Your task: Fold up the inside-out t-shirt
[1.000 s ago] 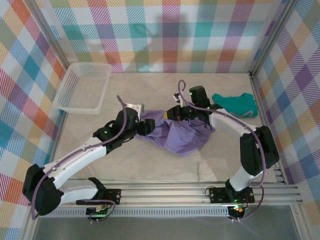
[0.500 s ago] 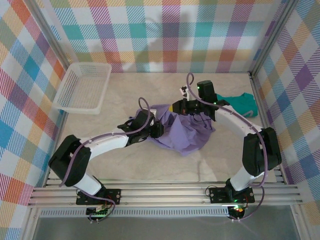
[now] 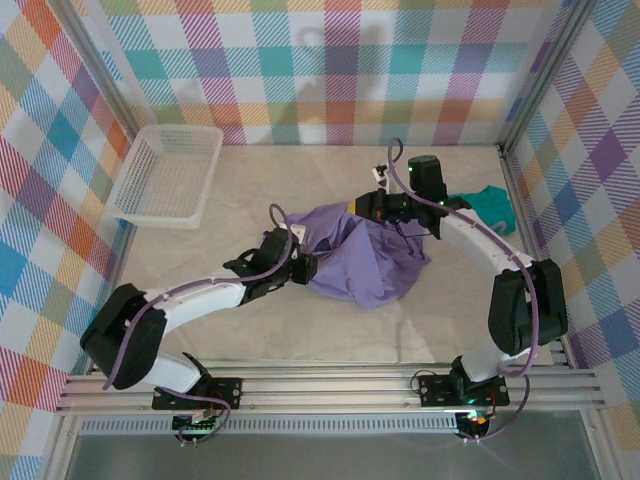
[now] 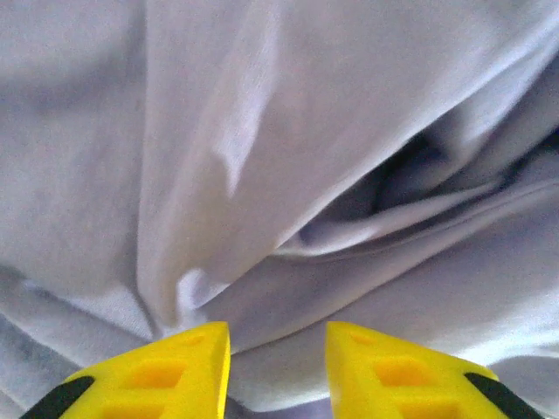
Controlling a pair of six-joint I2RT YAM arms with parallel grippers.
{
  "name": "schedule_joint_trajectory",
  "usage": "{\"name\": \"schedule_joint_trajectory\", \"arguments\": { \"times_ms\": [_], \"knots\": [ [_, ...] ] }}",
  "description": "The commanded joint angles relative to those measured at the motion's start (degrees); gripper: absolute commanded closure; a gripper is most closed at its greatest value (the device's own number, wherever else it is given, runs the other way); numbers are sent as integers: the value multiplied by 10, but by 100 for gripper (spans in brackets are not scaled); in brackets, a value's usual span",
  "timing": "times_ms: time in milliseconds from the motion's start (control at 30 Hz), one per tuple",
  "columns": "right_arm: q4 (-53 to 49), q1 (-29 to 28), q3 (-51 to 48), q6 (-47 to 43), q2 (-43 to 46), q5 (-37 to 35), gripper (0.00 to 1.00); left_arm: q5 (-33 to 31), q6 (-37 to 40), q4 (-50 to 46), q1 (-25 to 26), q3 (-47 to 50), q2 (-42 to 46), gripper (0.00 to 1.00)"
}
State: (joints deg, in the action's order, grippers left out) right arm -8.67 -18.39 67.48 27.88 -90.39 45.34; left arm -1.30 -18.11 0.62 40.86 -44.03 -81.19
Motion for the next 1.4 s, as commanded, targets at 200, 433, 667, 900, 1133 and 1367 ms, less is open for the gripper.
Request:
{"name": "schedule_joint_trajectory", "arguments": {
  "times_ms": [200, 433, 667, 900, 1133, 1367],
  "knots": [
    [17, 0, -17, -8, 13, 18, 100, 71, 12, 17, 4, -83, -41, 61],
    [18, 0, -17, -8, 10, 18, 100, 64, 16, 13, 3, -129, -97, 65],
    [17, 1, -18, -9, 12, 18, 100, 39, 9, 13, -3, -164, -142, 66],
    [-23, 1, -10, -40, 13, -16, 100, 66, 5, 23, -5, -166, -122, 89],
    [-64, -24, 27, -116, 9, -112, 98, 118, -12, -34, -12, -158, 1, 100],
    [-141, -78, 76, -210, 11, -332, 80, 170, -96, -83, -47, -159, 75, 100]
  ]
}}
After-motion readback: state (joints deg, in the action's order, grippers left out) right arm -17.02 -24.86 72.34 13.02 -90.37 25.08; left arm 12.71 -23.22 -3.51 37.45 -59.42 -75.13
